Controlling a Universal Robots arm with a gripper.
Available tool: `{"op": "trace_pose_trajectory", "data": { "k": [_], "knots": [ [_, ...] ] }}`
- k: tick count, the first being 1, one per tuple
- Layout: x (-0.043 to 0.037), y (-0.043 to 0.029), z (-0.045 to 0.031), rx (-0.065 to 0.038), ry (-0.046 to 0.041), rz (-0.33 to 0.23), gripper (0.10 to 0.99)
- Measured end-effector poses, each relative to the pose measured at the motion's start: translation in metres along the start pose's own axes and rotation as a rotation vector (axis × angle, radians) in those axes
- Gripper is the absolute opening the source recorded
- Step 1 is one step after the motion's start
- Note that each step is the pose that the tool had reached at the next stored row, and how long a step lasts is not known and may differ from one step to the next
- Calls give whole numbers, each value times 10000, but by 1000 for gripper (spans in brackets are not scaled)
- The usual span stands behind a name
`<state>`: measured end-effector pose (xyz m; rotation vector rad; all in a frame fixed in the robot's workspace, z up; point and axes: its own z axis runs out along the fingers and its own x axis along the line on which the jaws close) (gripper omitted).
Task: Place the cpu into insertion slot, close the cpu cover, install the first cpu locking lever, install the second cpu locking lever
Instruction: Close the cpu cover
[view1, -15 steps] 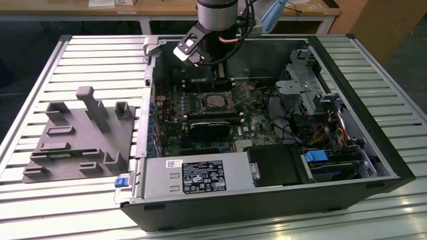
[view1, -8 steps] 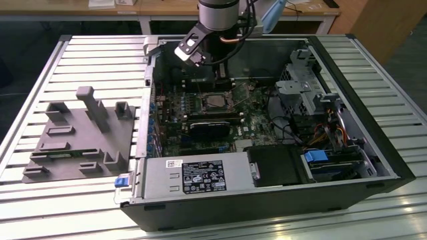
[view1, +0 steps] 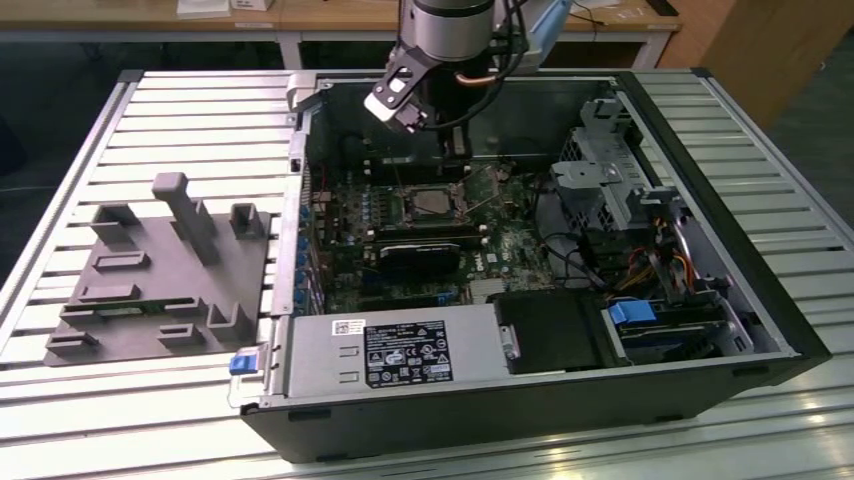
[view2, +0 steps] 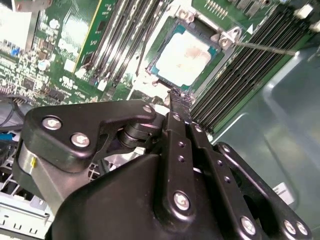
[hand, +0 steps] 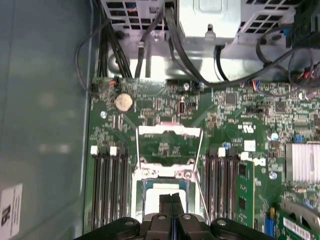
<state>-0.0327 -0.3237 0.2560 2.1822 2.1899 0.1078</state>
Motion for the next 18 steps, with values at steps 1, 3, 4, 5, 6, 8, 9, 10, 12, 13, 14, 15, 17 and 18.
{"op": "trace_pose_trajectory", "data": {
  "k": [1,3,4,5,6,8,9,10,12,13,14,15,17,18],
  "knots": [
    [0,19,1,0,0,0,102],
    [0,61,5,0,0,0,102],
    [0,83,7,0,0,0,102],
    [0,107,9,0,-1,0,102],
    [-1,130,11,0,0,0,102],
    [-1,182,15,0,0,-1,102],
    [-1,209,18,0,0,-1,102],
    [-1,237,20,-1,1,0,102],
    [-1,296,25,0,0,0,102],
    [-1,325,27,0,0,0,102],
    [-2,354,29,0,0,0,102],
    [-2,384,32,0,-1,0,102],
    [-2,441,36,1,-2,0,102],
    [-2,472,39,2,-2,0,102]
  ]
}}
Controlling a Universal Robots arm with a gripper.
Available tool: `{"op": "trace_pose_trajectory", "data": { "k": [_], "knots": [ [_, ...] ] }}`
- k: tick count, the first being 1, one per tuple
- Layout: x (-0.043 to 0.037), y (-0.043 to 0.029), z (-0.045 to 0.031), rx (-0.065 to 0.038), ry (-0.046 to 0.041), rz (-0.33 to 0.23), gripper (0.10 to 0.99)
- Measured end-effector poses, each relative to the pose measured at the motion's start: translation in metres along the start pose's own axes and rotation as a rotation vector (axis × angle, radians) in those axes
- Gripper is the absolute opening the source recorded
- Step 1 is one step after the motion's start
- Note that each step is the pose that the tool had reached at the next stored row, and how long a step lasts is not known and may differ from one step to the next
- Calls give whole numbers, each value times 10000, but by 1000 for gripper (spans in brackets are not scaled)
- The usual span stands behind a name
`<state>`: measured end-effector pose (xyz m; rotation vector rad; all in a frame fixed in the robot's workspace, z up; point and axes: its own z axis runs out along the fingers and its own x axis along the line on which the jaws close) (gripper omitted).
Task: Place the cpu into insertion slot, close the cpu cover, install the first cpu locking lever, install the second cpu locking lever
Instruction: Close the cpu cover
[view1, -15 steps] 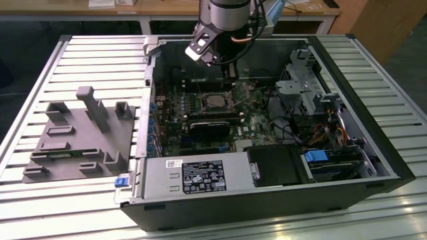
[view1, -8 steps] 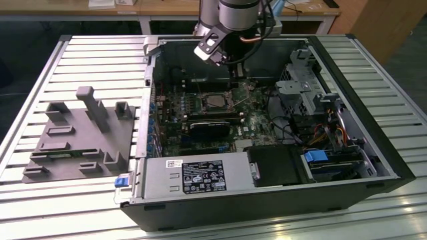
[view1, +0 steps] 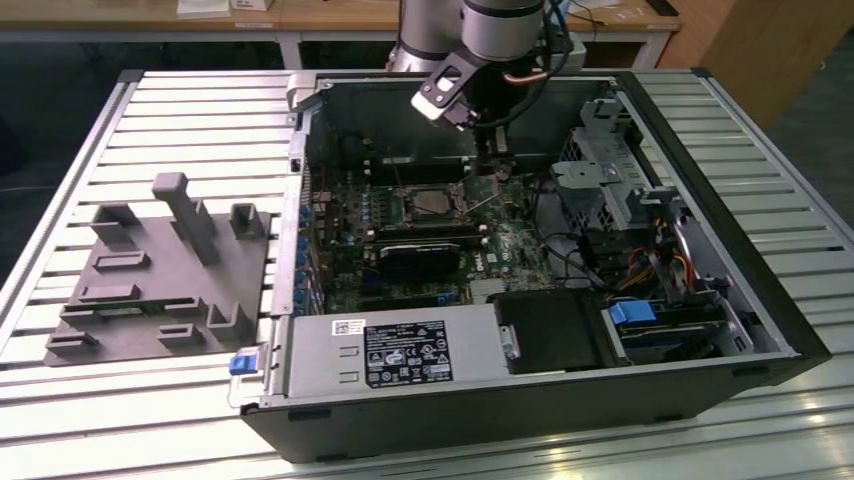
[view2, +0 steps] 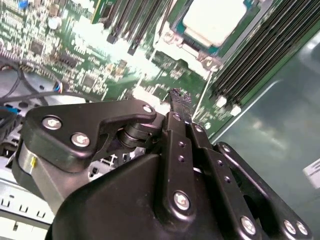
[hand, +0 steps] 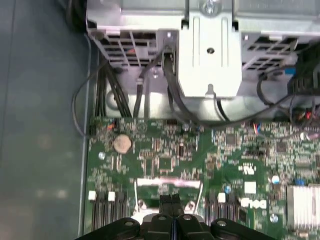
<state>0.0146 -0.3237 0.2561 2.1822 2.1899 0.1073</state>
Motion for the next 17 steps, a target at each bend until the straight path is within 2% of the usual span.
{"op": "trace_pose_trajectory", "data": {
  "k": [12,14,17],
  "knots": [
    [-1,356,31,8,2,0,102],
    [-1,389,37,10,3,0,102],
    [-2,399,63,26,-1,1,102]
  ]
}}
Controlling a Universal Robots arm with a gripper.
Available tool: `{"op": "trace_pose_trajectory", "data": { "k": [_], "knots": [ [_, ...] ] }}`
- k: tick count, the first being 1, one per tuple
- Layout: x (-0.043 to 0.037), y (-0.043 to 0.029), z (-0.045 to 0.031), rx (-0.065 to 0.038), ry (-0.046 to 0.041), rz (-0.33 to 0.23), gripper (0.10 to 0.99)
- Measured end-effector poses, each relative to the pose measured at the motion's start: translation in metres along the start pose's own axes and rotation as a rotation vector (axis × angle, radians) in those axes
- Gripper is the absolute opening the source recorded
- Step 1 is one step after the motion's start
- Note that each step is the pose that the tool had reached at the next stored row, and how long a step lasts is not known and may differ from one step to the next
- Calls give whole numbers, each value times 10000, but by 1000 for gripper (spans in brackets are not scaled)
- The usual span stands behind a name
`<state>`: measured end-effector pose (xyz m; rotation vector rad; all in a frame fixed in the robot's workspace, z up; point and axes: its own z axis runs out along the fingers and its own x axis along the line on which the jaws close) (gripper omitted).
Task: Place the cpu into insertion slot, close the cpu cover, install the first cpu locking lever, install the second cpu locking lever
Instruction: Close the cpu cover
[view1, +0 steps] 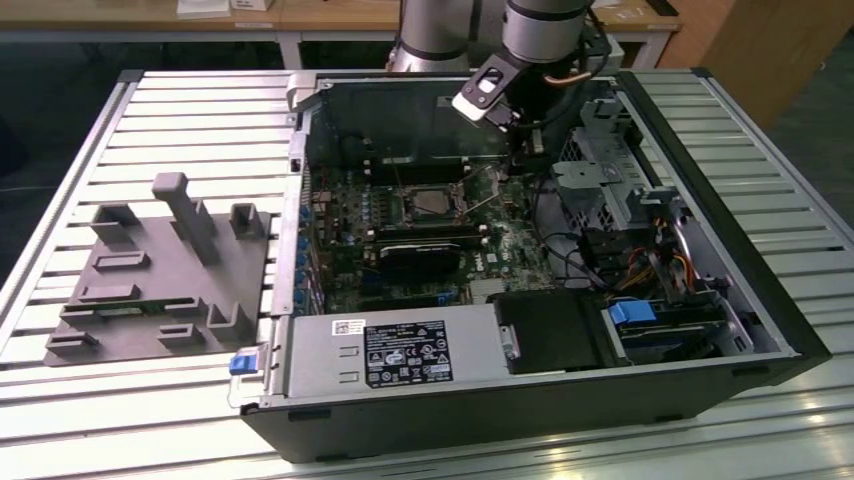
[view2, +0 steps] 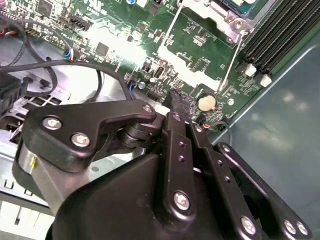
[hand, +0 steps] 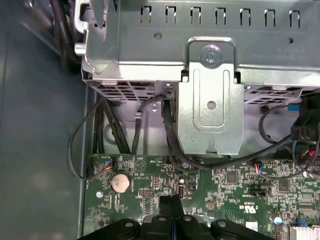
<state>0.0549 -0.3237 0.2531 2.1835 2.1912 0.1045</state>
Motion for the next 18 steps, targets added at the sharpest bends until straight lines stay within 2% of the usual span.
{"op": "trace_pose_trajectory", "data": {
  "k": [6,18],
  "knots": [
    [-1,5,67,68,-3,1,102],
    [-3,13,197,331,0,5,102]
  ]
}}
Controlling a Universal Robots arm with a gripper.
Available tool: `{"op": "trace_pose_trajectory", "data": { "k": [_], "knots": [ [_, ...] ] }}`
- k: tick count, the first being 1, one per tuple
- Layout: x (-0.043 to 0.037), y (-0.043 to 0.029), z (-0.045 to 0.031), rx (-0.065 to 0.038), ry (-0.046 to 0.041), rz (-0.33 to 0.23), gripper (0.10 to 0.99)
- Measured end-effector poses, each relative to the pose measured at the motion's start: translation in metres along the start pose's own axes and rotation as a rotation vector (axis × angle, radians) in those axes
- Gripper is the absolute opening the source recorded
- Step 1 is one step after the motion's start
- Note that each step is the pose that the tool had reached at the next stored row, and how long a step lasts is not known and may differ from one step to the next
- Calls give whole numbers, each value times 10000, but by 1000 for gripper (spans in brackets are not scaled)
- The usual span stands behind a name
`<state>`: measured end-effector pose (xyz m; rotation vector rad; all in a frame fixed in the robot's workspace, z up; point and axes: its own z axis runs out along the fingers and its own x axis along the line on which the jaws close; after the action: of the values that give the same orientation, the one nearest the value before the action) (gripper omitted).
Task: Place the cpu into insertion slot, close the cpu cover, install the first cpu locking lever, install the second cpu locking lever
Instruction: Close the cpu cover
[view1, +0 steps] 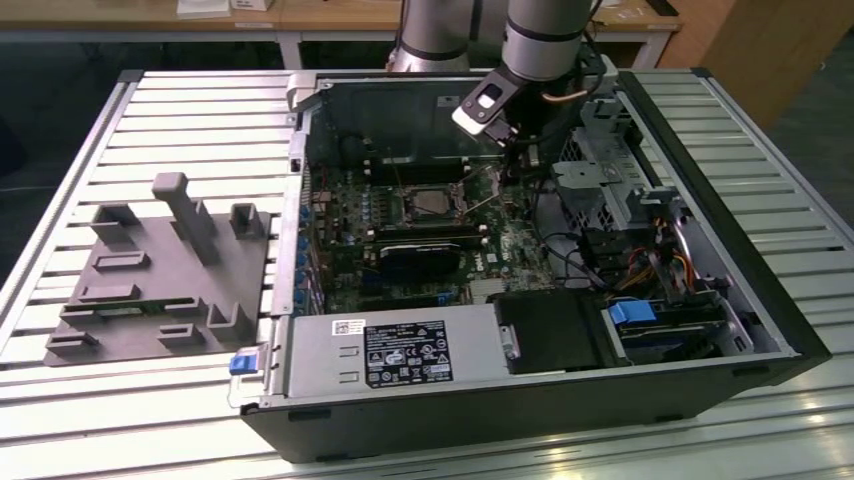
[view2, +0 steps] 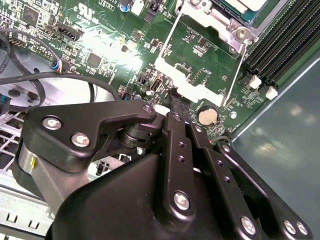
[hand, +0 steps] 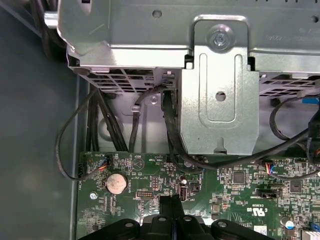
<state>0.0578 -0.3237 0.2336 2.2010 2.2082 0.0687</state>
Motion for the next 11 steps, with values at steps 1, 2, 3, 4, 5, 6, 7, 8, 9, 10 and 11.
{"op": "trace_pose_trajectory", "data": {
  "k": [1,2,3,4,5,6,7,8,9,10,11],
  "knots": [
    [-1,0,0,2,-3,1,102],
    [-1,0,0,3,-3,1,102],
    [-1,0,0,4,-4,1,102],
    [0,0,1,3,-3,0,102],
    [0,0,2,3,-2,0,102],
    [0,0,2,3,-1,0,102],
    [0,0,2,12,-2,0,102],
    [0,1,2,35,0,-1,102],
    [0,1,2,61,-1,0,102],
    [0,0,2,92,0,1,102],
    [0,0,3,138,1,2,102]
  ]
}}
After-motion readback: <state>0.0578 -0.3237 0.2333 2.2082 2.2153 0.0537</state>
